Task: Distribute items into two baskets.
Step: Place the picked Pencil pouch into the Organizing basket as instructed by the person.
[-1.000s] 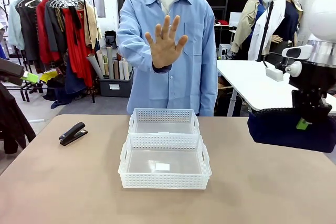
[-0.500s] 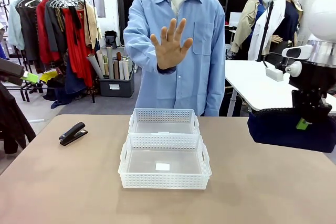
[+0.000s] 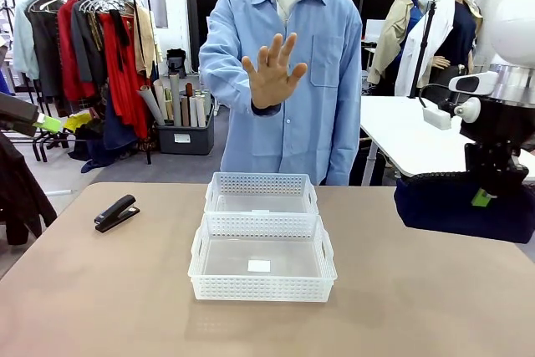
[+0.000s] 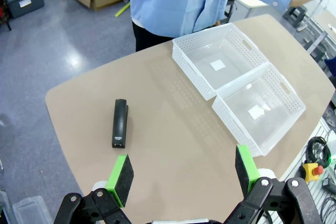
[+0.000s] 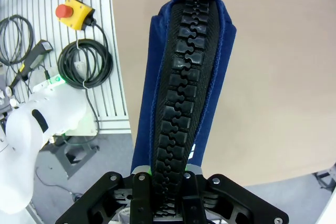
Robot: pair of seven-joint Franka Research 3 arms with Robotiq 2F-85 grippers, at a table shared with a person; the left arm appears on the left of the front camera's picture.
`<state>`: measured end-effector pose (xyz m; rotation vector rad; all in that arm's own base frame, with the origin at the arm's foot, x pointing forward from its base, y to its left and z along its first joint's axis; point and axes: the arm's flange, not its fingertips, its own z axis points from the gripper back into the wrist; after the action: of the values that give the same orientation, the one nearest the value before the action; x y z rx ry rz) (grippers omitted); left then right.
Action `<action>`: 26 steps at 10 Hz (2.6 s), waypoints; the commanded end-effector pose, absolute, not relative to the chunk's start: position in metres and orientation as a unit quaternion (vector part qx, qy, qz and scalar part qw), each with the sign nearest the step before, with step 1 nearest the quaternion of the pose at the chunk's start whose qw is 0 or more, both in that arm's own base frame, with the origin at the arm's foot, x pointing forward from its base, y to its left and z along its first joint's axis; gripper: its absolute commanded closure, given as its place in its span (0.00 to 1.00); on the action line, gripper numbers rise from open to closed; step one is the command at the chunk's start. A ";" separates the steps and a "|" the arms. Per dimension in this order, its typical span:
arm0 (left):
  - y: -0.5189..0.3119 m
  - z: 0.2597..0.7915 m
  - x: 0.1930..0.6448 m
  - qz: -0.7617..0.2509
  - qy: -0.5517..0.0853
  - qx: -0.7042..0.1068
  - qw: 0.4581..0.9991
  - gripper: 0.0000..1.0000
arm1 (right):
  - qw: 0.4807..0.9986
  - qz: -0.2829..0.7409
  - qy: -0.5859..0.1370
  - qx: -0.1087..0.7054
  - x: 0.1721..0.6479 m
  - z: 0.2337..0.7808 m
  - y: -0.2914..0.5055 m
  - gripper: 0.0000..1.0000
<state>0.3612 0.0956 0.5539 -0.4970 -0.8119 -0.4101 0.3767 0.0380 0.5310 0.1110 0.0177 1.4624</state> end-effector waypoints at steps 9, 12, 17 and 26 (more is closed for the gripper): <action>0.095 0.554 0.363 -0.200 -0.395 -0.245 0.863 0.00 | 0.746 0.664 0.008 0.051 0.375 0.532 0.038 1.00; 0.095 0.554 0.363 -0.200 -0.395 -0.245 0.863 0.00 | 0.746 0.664 0.008 0.051 0.375 0.532 0.038 1.00; 0.095 0.554 0.363 -0.200 -0.395 -0.245 0.863 0.00 | 0.708 0.704 0.000 0.060 0.415 0.533 0.051 1.00; 0.095 0.554 0.363 -0.200 -0.395 -0.245 0.863 0.00 | 0.641 0.765 0.041 0.045 0.537 0.536 0.154 1.00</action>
<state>0.3613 0.0954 0.5542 -0.4967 -0.8121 -0.4107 0.5250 0.1509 0.5231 0.0917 0.0789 1.7057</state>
